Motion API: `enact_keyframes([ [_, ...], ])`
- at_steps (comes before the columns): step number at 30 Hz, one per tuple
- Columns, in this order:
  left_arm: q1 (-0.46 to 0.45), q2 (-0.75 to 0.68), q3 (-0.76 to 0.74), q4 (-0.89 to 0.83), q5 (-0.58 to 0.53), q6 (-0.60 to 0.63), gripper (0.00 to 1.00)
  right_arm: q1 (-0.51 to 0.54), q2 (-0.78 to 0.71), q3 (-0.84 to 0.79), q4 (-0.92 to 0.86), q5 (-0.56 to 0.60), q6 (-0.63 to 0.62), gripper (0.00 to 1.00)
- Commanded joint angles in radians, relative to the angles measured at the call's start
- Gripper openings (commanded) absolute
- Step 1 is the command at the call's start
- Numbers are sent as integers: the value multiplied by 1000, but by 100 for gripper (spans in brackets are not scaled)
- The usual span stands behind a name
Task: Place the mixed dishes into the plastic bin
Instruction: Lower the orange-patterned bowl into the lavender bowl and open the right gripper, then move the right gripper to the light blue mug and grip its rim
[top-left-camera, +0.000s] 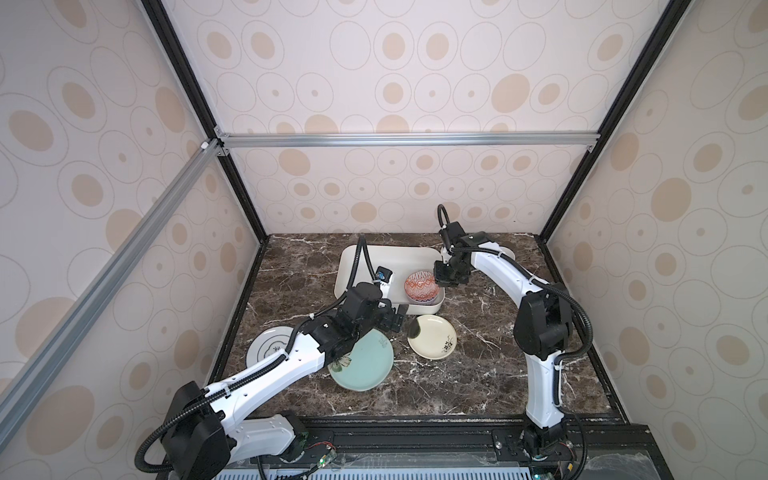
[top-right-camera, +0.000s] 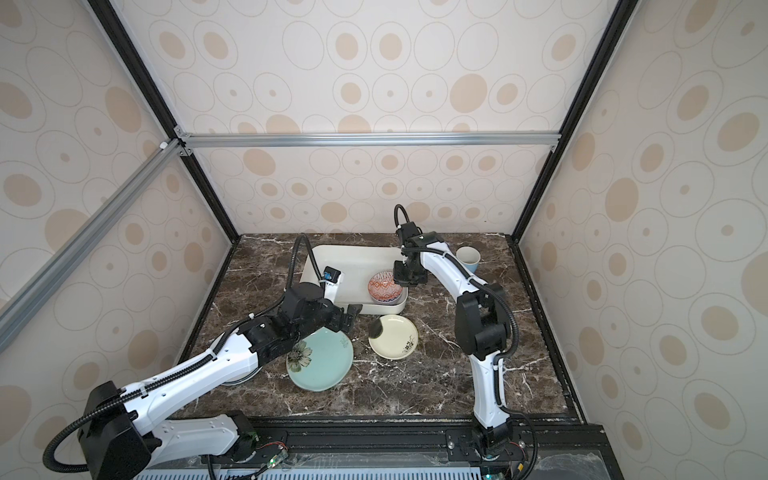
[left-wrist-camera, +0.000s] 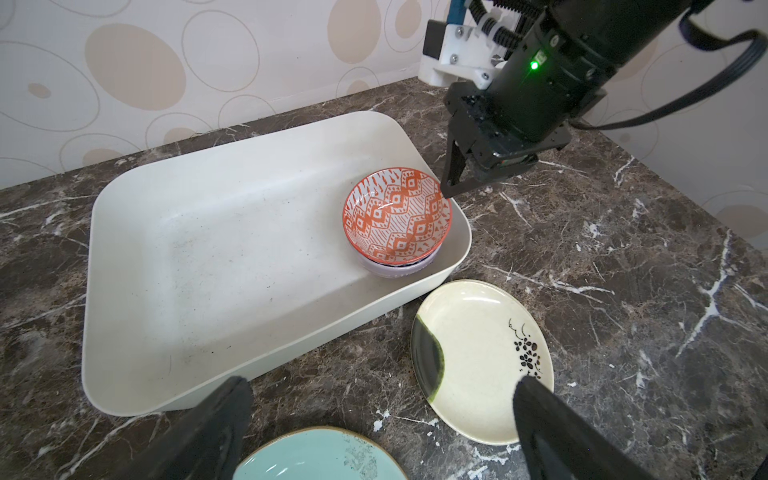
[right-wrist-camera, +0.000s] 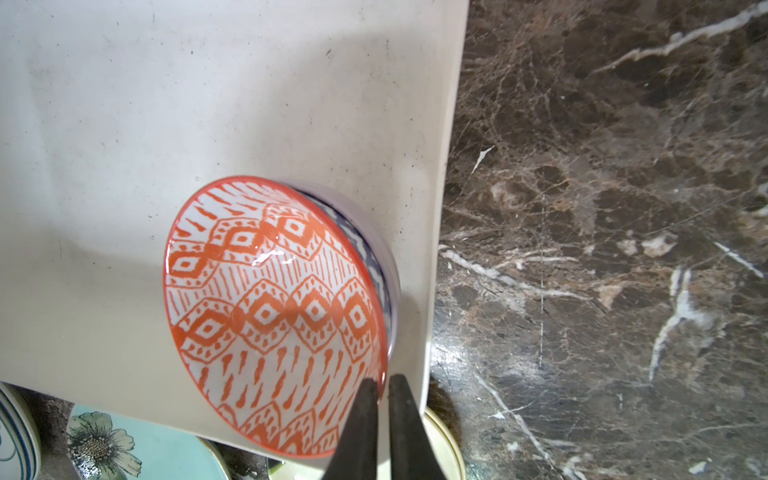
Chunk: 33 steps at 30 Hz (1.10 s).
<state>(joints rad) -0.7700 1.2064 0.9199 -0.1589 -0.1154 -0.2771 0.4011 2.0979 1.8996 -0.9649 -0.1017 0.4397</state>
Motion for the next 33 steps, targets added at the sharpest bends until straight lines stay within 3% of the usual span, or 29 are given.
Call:
enact_keyframes([
  [1, -3, -23, 0, -3, -12, -15, 99, 3, 17, -10, -1, -5, 5, 11],
  [17, -3, 5, 19, -5, -10, -1, 99, 4, 40, 27, -30, 10, -10, 9],
  [22, -4, 15, 24, -4, -10, 3, 99, 4, -22, 36, -31, 36, -17, 16],
  [26, -4, 37, 37, -5, 0, 6, 99, -9, -70, 46, -50, 102, -36, 29],
  [33, -4, 78, 89, -5, 18, 9, 99, -106, -153, -33, -29, 123, -42, 40],
])
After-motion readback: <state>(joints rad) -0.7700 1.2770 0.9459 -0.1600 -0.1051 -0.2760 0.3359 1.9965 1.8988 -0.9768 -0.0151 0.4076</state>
